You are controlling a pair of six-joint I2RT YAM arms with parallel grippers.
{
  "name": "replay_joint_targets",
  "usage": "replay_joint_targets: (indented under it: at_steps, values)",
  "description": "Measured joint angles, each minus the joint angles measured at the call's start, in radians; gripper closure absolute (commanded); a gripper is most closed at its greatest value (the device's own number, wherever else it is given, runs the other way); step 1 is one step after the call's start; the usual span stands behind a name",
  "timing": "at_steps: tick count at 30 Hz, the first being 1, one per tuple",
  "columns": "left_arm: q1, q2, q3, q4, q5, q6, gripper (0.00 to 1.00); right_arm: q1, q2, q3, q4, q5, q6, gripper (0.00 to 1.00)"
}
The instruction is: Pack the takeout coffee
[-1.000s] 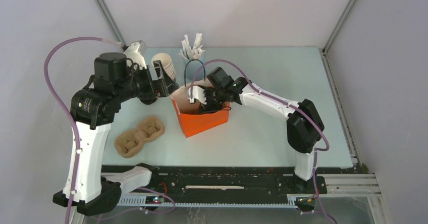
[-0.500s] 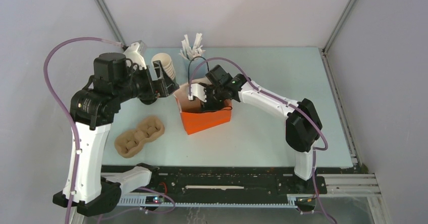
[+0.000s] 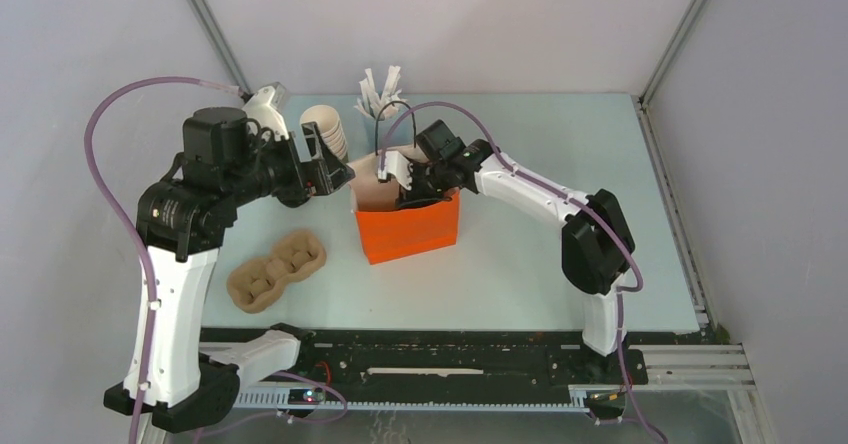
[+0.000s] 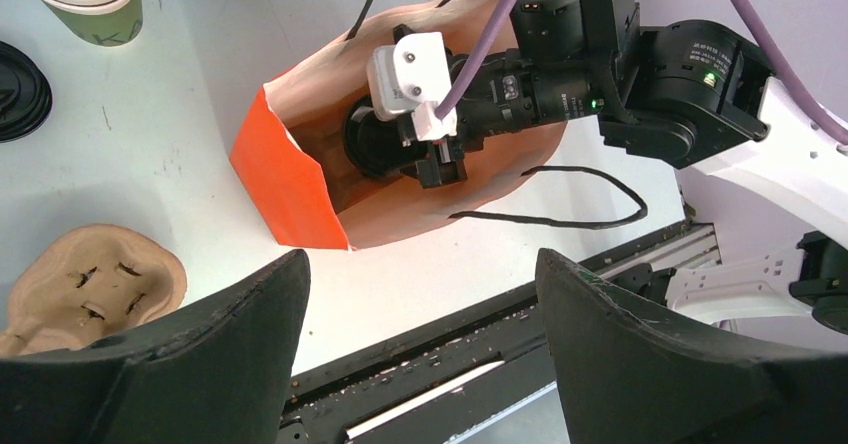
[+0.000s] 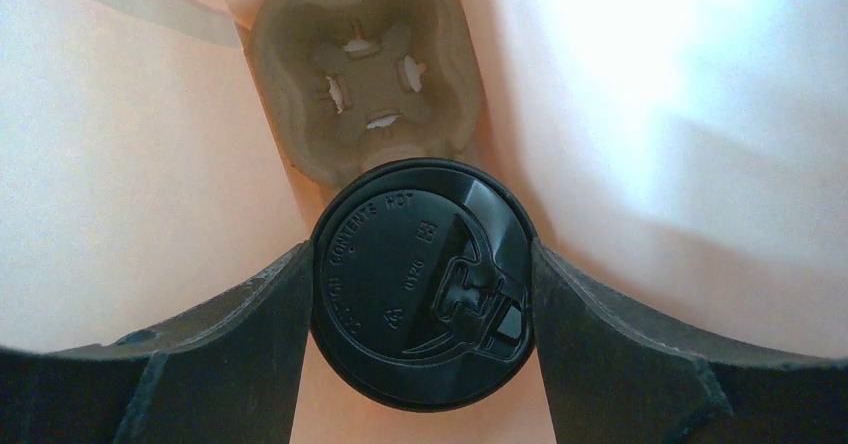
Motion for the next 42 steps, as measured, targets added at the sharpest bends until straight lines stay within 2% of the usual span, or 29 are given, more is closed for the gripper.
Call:
replay_joint_targets:
  at_steps: [8, 18, 27, 31, 42]
  values:
    - [0.006, 0.000, 0.000, 0.000, 0.000, 0.000, 0.12, -0.022, -0.023, -0.061, 0.055, -0.025, 0.011, 0.31]
    - [0.012, -0.002, -0.016, -0.001, 0.006, 0.000, 0.12, -0.026, 0.005, -0.022, 0.035, -0.019, 0.033, 0.30]
    - [0.012, -0.010, -0.016, -0.001, 0.006, 0.000, 0.12, -0.022, 0.015, 0.036, -0.035, 0.027, 0.052, 0.12]
    - [0.013, -0.013, -0.016, 0.000, 0.008, -0.002, 0.12, -0.021, 0.025, 0.076, -0.095, 0.066, 0.058, 0.01]
    - [0.016, -0.017, -0.042, 0.015, 0.026, -0.008, 0.12, -0.010, 0.039, 0.156, -0.225, 0.118, 0.109, 0.00]
